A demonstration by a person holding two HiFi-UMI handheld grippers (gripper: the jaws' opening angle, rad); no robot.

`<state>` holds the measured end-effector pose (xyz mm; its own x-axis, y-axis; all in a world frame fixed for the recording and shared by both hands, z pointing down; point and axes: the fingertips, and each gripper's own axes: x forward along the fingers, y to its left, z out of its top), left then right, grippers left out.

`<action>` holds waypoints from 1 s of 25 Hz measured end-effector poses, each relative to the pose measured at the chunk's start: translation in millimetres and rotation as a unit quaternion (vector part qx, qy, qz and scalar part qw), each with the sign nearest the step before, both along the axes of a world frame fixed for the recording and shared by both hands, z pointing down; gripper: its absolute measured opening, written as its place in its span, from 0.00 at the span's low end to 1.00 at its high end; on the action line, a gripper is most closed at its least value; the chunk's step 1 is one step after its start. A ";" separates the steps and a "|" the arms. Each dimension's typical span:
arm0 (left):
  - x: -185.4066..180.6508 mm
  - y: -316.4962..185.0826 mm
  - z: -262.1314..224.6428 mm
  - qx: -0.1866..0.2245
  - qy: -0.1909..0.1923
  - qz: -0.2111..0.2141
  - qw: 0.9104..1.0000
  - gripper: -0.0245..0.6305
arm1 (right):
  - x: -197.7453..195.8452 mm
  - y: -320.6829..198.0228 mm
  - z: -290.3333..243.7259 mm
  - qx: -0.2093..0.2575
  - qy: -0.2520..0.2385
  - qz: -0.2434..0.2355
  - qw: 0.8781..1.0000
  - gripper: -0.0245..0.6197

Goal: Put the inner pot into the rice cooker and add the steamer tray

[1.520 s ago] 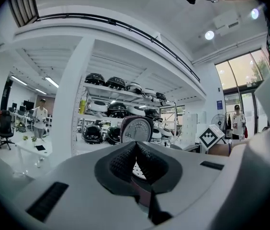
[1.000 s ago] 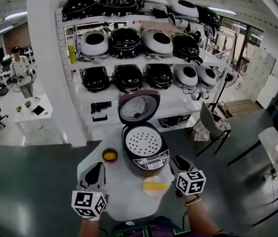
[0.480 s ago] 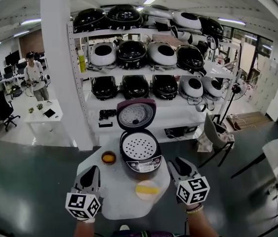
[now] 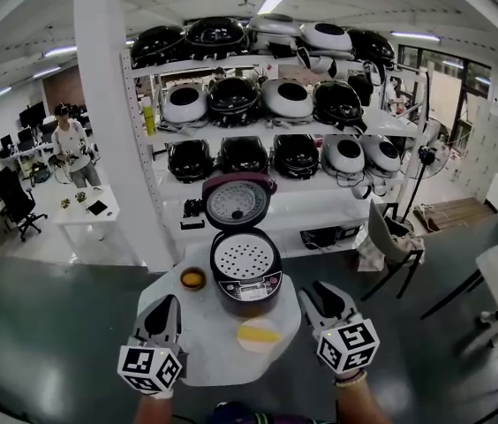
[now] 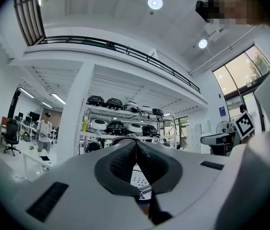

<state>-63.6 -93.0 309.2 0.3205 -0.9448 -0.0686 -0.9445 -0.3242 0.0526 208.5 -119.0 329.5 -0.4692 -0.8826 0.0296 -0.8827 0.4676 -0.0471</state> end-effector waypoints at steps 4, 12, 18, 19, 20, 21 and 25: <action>14.8 5.9 1.4 -0.001 -0.007 0.001 1.000 0.07 | 4.6 5.3 3.1 -0.001 0.012 -0.010 1.000 0.18; 30.1 17.1 -0.2 0.006 -0.014 0.009 1.000 0.07 | 13.1 21.3 -1.5 0.010 -0.002 -0.015 1.000 0.07; 34.2 19.9 3.4 0.005 -0.018 0.007 1.000 0.07 | 8.8 25.8 2.8 0.010 -0.019 -0.027 0.999 0.05; 35.0 20.7 2.7 0.005 -0.019 0.007 1.000 0.07 | 8.5 26.9 1.9 0.011 -0.019 -0.027 0.999 0.05; 35.2 21.2 1.5 0.005 -0.020 0.008 1.000 0.07 | 7.9 27.6 0.3 0.012 -0.018 -0.027 0.999 0.05; 35.0 21.5 0.7 0.005 -0.021 0.007 1.000 0.07 | 7.1 28.1 -1.6 0.014 -0.017 -0.027 0.999 0.05; 30.4 21.9 4.8 -0.001 -0.019 0.003 1.000 0.07 | 2.6 29.1 -4.8 0.016 -0.021 -0.033 0.999 0.05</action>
<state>-33.2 -71.1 314.0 0.3290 -0.9428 -0.0536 -0.9437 -0.3303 0.0173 211.2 -89.9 324.7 -0.5260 -0.8503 -0.0190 -0.8479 0.5260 -0.0666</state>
